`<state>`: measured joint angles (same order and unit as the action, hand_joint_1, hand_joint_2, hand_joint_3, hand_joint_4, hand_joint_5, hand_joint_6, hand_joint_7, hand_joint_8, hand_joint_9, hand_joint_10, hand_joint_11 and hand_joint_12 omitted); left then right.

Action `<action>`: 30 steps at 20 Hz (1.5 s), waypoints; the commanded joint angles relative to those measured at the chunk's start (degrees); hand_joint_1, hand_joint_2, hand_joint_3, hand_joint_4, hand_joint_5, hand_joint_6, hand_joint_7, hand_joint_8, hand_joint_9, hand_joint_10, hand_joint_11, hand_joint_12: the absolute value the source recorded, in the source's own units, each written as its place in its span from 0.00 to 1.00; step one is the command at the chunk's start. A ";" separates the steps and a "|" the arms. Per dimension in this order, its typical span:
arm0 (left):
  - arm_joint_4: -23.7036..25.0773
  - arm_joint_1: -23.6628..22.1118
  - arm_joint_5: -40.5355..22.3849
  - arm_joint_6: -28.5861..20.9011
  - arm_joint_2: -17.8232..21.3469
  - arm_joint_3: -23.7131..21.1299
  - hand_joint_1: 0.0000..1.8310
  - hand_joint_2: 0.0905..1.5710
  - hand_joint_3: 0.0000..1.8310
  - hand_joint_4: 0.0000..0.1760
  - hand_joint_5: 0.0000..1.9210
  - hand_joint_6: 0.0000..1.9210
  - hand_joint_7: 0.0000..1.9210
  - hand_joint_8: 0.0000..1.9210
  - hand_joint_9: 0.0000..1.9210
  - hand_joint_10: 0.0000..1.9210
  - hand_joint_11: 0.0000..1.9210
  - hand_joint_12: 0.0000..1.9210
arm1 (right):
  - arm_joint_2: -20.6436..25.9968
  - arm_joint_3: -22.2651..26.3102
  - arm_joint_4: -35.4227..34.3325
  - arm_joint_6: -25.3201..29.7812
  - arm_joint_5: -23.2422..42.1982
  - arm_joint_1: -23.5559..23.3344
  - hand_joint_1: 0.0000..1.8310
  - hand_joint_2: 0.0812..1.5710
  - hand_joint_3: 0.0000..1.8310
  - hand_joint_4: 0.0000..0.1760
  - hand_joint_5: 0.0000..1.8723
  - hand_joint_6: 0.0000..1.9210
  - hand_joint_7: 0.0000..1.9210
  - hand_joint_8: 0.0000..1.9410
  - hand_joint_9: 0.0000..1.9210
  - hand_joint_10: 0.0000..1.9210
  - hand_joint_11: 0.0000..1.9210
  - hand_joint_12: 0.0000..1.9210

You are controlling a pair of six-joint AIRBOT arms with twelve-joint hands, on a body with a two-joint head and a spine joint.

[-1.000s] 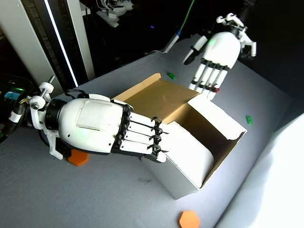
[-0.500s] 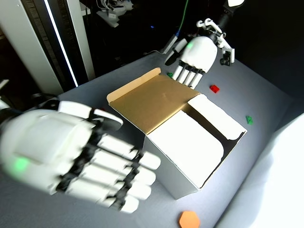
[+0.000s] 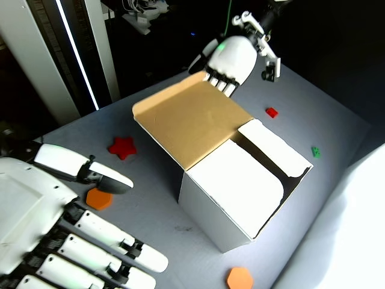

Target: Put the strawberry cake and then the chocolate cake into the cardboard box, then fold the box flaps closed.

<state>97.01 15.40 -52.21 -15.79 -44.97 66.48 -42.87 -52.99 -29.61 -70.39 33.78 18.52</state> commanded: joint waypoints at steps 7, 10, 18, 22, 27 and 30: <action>2.13 -15.32 -4.24 -8.76 -1.19 4.33 0.00 0.79 0.00 0.00 0.04 0.00 0.07 0.00 0.07 0.00 0.00 0.30 | 0.54 -0.25 -0.56 0.92 11.04 -0.42 0.00 0.80 0.00 0.00 0.06 0.00 0.08 0.00 0.07 0.00 0.00 0.35; 2.84 -18.12 -4.23 -9.11 -4.58 7.75 0.00 0.79 0.00 0.00 0.04 0.00 0.06 0.00 0.06 0.00 0.00 0.29 | 0.44 -0.25 -0.56 0.91 11.03 -0.37 0.00 0.80 0.00 0.00 0.06 0.00 0.08 0.00 0.07 0.00 0.00 0.36; 3.47 -18.54 -4.26 -8.28 -19.14 25.44 0.00 0.78 0.00 0.00 0.03 0.00 0.05 0.00 0.05 0.00 0.00 0.29 | 0.28 -0.25 -0.53 0.91 11.03 -0.31 0.00 0.80 0.00 0.00 0.05 0.00 0.08 0.00 0.06 0.00 0.00 0.29; 3.28 -15.71 -4.27 -8.19 -26.36 34.82 0.00 0.78 0.00 0.00 0.03 0.00 0.06 0.00 0.06 0.00 0.00 0.29 | 0.24 -0.26 -0.49 0.90 11.03 -0.29 0.00 0.80 0.00 0.00 0.05 0.00 0.09 0.00 0.07 0.00 0.00 0.31; 2.96 -11.73 -4.27 -8.13 -26.90 34.68 0.00 0.79 0.00 0.00 0.03 0.00 0.05 0.00 0.05 0.00 0.00 0.27 | 0.19 -0.25 -0.19 0.90 11.03 -0.25 0.00 0.81 0.00 0.00 0.05 0.00 0.08 0.00 0.06 0.00 0.00 0.29; 2.96 -12.91 -4.32 -8.14 -26.35 34.68 0.00 0.78 0.00 0.00 0.03 0.00 0.05 0.00 0.05 0.00 0.00 0.27 | 0.18 -0.25 -0.10 0.90 11.03 -0.22 0.00 0.80 0.00 0.00 0.05 0.00 0.09 0.00 0.07 0.01 0.00 0.33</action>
<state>102.69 2.50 -55.42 -23.75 -71.92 101.03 -43.42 -52.99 -30.89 -69.73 37.87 18.52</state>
